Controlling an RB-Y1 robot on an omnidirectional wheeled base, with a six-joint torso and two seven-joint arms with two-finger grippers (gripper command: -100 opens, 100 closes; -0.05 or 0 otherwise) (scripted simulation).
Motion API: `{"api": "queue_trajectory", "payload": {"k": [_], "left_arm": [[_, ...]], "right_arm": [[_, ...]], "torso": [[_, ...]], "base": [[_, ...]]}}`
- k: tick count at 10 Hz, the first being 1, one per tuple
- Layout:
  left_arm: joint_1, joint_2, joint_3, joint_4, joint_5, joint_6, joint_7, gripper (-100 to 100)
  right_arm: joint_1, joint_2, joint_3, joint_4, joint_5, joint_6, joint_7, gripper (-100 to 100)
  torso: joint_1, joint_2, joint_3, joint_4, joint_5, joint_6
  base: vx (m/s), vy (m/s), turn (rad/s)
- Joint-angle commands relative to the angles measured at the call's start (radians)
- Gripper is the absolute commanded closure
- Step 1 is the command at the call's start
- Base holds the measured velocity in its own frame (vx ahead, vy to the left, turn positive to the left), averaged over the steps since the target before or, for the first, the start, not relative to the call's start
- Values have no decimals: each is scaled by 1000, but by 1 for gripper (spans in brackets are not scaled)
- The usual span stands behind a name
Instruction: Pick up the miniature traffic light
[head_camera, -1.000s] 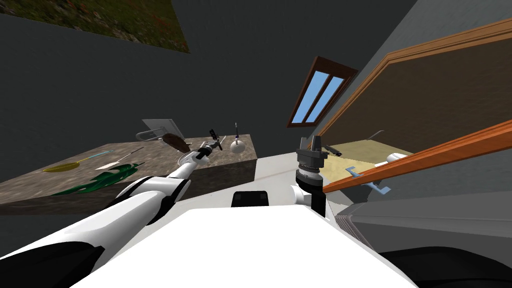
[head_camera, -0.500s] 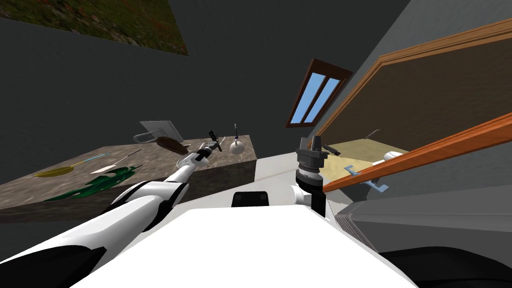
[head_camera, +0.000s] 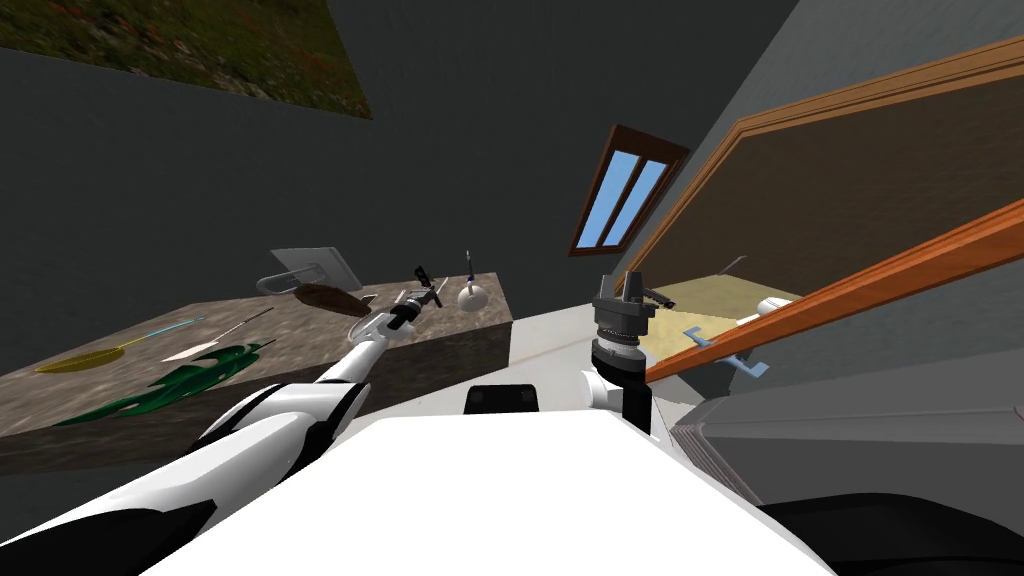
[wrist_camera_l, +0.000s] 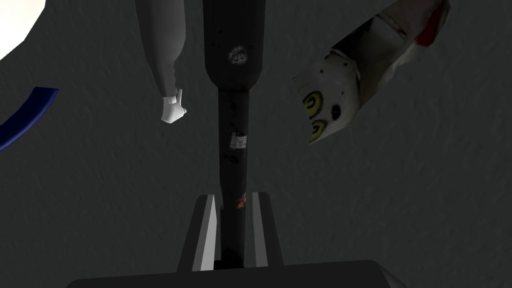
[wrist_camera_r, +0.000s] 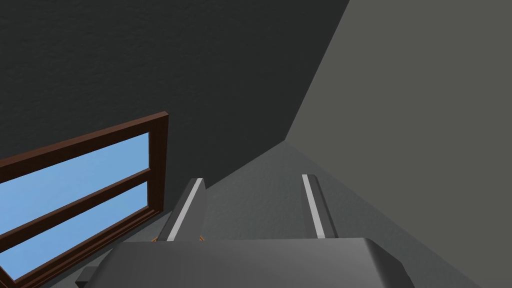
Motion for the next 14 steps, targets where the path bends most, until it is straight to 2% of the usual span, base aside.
{"api": "queue_trajectory", "payload": {"k": [1,2,3,6,7,8,9,10,11,12,13,14], "left_arm": [[31,-2,-1,-50,-4,8,7,100],[72,-8,23,-84,-31,41,32,100],[93,-8,23,-101,-31,41,32,100],[105,-8,23,-150,-31,41,32,100],[153,-14,46,-190,-57,74,57,100],[179,-14,46,-227,-57,74,57,100],[179,-14,46,-248,-57,74,57,100],[227,-20,70,-287,-84,107,82,100],[249,-20,70,-312,-84,107,82,100],[254,-20,70,-343,-84,107,82,100],[297,-26,93,-380,-110,140,106,100],[328,-26,93,-418,-110,140,106,100]], "right_arm": [[0,0,0,0,0,0,0,0],[0,0,0,0,0,0,0,0],[0,0,0,0,0,0,0,0],[0,0,0,0,0,0,0,0],[0,0,0,0,0,0,0,0],[0,0,0,0,0,0,0,0],[0,0,0,0,0,0,0,0],[0,0,0,0,0,0,0,0],[0,0,0,0,0,0,0,0],[0,0,0,0,0,0,0,0],[0,0,0,0,0,0,0,0],[0,0,0,0,0,0,0,0]], "torso": [[0,0,0,0,0,0],[0,0,0,0,0,0],[1,-1,-2,-2,2,1],[2,-2,-5,-7,5,-1],[2,-2,-4,-6,5,0],[3,-3,-5,-7,6,0],[4,-4,-6,-7,6,-1],[4,-4,-5,-7,6,-1],[4,-4,-6,-7,6,0],[5,-4,-6,-7,6,-1],[4,-4,-5,-7,5,-1],[4,-4,-5,-7,6,0]], "base": [[12,10,0],[26,17,-92],[30,20,-64],[2,1,7],[19,11,-114],[30,23,-69],[16,16,15],[28,20,-108],[31,24,-63],[13,11,22],[26,17,-106],[26,22,-67]]}}
